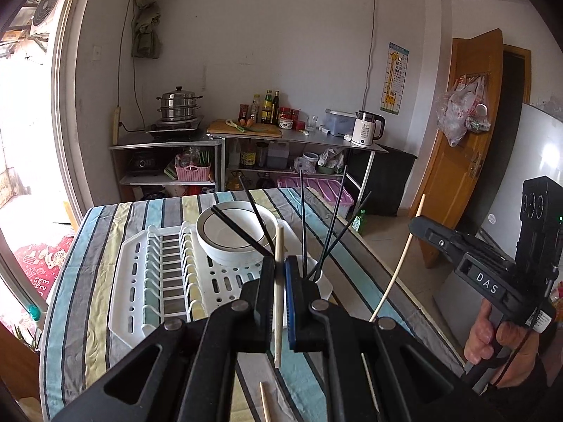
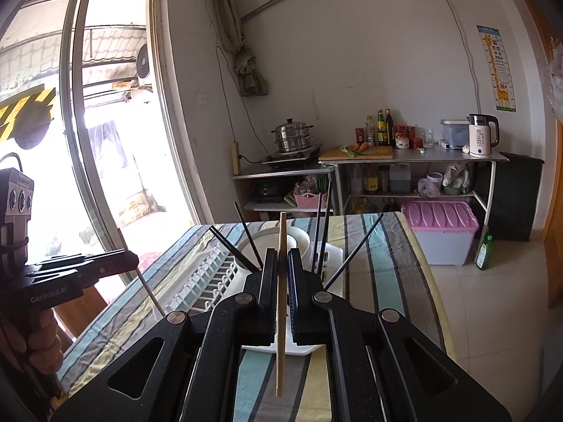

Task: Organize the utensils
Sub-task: 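Lift the left tool's wooden chopstick toward the white cup while the right tool carries its own, then insert the left tool's wooden chopstick into the white cup and open it while the right tool releases its own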

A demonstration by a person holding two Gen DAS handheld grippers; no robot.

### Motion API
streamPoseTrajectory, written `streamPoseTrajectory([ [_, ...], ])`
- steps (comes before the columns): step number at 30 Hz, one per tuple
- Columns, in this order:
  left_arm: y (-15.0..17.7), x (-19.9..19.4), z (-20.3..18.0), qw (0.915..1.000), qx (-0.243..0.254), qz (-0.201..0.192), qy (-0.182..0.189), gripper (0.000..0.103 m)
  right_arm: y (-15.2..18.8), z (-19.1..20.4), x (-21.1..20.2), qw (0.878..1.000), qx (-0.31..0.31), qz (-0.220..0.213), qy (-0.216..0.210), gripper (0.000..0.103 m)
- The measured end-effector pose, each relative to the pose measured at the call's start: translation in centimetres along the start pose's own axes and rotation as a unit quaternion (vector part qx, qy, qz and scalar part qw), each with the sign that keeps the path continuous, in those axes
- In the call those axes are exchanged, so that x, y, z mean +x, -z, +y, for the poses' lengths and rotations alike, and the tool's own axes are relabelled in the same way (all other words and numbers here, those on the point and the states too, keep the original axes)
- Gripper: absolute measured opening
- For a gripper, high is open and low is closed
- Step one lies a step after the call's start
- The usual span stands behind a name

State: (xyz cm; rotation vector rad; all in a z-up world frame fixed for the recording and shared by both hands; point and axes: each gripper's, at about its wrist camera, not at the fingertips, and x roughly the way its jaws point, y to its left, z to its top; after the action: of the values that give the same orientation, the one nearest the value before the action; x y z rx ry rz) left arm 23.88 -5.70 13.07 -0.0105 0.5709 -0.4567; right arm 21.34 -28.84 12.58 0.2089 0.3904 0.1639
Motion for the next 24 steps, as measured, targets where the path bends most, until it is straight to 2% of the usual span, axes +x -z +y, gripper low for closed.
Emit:
streamPoseTrajectory([
  [11, -4.5, 4.4, -0.3, 0.9993, -0.021, -0.01, 0.03, 0.006, -3.0, -0.6, 3.9, 1.0, -0.004, -0.024, 0.01, 0.005],
  [24, -5.8, 8.8, 0.1, 0.9986, -0.031, -0.001, 0.042, 0.006, -3.7, -1.6, 8.0, 1.0, -0.004, -0.024, 0.012, 0.005],
])
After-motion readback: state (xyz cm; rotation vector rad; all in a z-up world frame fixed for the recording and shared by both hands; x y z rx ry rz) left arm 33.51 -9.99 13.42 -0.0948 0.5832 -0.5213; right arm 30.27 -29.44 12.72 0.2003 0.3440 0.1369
